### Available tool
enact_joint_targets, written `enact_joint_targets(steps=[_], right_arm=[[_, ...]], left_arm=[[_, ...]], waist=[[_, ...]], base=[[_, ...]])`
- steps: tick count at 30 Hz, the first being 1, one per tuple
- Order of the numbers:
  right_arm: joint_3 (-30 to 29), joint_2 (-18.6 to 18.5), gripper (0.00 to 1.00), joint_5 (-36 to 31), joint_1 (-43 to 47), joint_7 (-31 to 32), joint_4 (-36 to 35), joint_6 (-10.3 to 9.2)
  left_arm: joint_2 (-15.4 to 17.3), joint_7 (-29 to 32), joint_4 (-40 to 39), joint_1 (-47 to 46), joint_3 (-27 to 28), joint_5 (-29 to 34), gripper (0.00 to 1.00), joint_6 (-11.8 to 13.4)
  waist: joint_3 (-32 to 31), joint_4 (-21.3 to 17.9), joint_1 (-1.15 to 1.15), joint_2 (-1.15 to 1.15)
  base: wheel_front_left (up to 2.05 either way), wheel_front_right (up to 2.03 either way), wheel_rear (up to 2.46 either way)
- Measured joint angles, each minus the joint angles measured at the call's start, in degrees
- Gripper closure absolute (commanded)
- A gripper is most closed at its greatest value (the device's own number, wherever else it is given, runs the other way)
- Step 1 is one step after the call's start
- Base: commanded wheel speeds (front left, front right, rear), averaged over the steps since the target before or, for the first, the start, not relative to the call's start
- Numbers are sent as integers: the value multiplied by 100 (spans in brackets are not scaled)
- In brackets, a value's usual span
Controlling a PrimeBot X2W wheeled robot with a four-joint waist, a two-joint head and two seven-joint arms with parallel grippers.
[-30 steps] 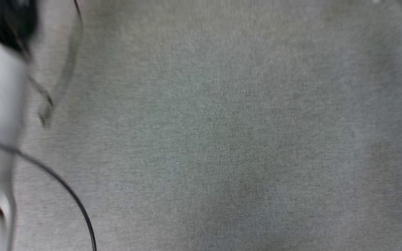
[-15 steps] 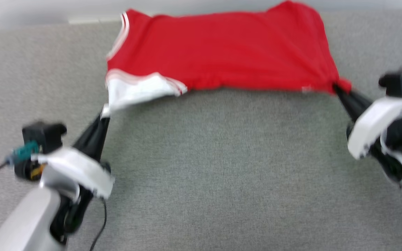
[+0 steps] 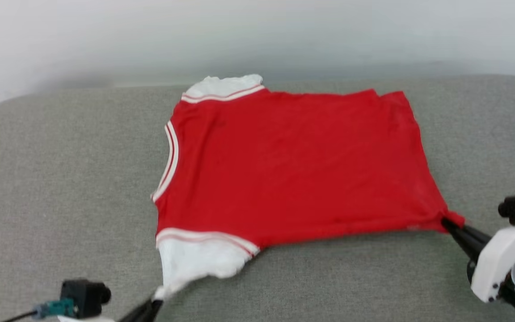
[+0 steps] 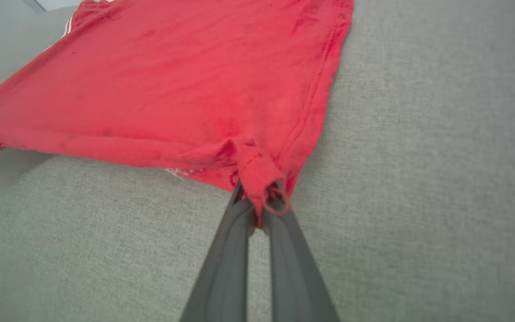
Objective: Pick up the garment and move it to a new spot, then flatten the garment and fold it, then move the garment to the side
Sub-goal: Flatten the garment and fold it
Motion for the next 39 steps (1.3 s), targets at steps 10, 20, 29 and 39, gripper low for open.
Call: enact_joint_targets(steps=[10, 20, 29, 39], right_arm=[[-416, -259, 100, 476, 1446, 579, -895, 0], [-1095, -167, 100, 311, 1825, 788, -1577, 0], [-1608, 53, 100, 172, 1406, 1211, -2043, -1], [-1629, 332, 100, -446, 400, 1761, -1785, 0]], left_arm=[[438, 460, -498, 1016, -450, -164, 100, 57], [342, 58, -610, 693, -189, -34, 100, -63], [202, -147, -713, -428, 305, 20, 100, -237], [-92, -267, 168, -1727, 517, 111, 100, -533]], waist=[[-306, -179, 0, 0], [-75, -257, 1, 0], [395, -242, 2, 0], [1201, -238, 3, 0]], base=[[0, 0, 0], [0, 0, 0], [0, 0, 0], [0, 0, 0]])
